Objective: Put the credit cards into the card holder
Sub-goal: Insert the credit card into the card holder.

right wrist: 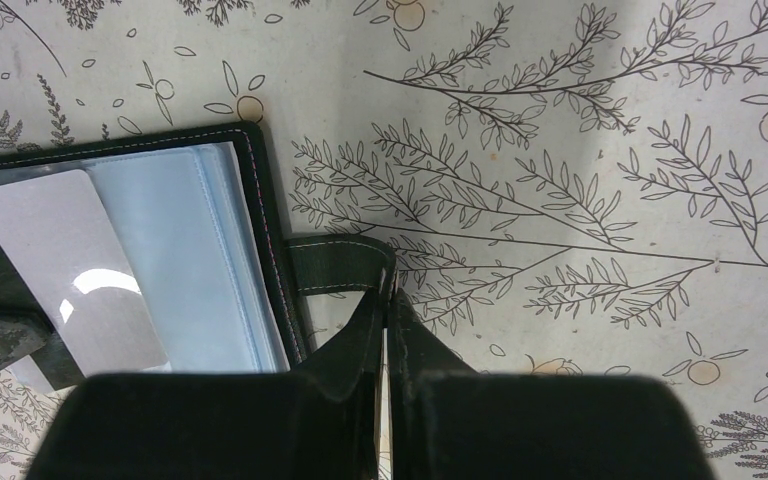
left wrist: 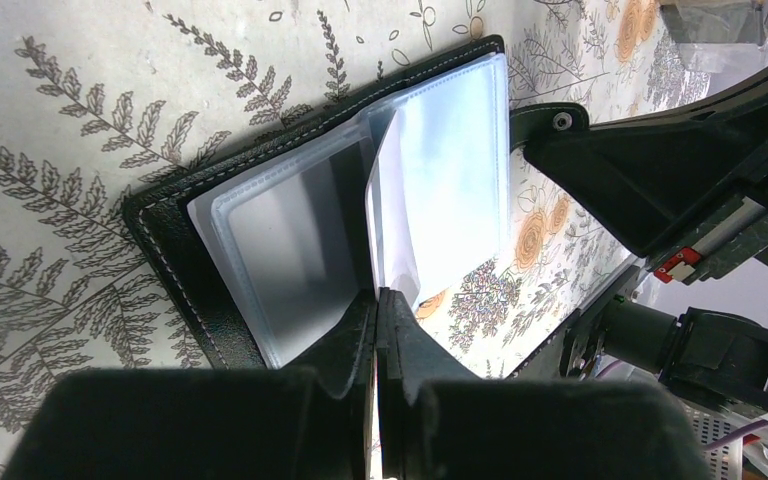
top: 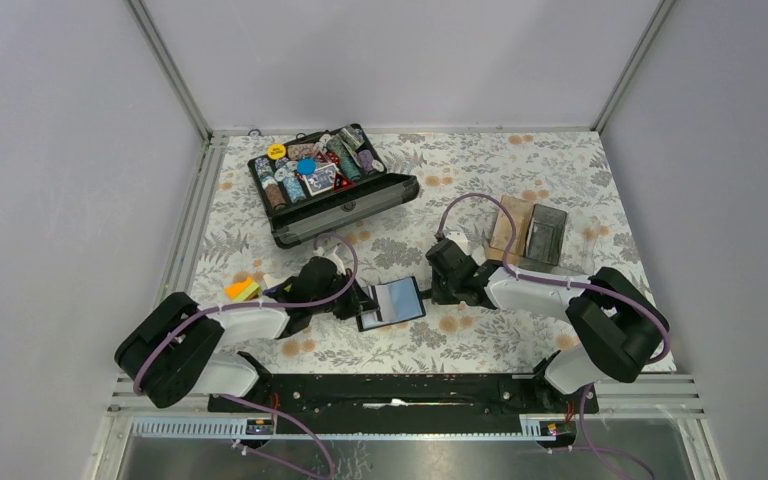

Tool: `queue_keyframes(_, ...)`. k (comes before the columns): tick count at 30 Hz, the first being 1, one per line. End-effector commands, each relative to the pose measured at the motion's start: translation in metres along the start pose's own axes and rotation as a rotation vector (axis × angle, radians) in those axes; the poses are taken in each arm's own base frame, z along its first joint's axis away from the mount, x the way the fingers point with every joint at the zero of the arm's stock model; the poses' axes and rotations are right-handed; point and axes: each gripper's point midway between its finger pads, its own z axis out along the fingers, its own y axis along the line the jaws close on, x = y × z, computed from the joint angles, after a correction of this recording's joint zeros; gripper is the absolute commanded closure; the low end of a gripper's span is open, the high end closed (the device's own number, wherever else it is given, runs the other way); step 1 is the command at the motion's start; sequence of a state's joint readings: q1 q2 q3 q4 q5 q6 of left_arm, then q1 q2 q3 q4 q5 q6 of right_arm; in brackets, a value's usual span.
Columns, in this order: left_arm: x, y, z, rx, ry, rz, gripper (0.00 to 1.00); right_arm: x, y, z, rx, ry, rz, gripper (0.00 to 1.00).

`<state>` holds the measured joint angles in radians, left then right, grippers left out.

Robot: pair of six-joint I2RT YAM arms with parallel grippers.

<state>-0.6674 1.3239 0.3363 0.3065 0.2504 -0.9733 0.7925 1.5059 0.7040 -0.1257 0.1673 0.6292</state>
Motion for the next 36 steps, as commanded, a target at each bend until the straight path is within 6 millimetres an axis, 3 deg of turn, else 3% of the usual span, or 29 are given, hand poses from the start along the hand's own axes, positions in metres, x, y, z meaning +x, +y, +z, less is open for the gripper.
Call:
queue_keyframes(1,-0.008,0.007,0.005,-0.046,-0.039,0.024,1.0,0.008,-0.007,0.003,0.047,0.027,-0.023,1.0)
queue_keyframes(11,0.002,-0.01,0.013,0.007,-0.034,-0.017,1.0,0.011,-0.004,0.005,0.043,0.043,-0.03,1.0)
queue_keyframes(36,0.001,0.007,0.002,-0.046,-0.108,-0.164,1.0,0.014,-0.013,0.006,0.098,0.052,-0.036,1.0)
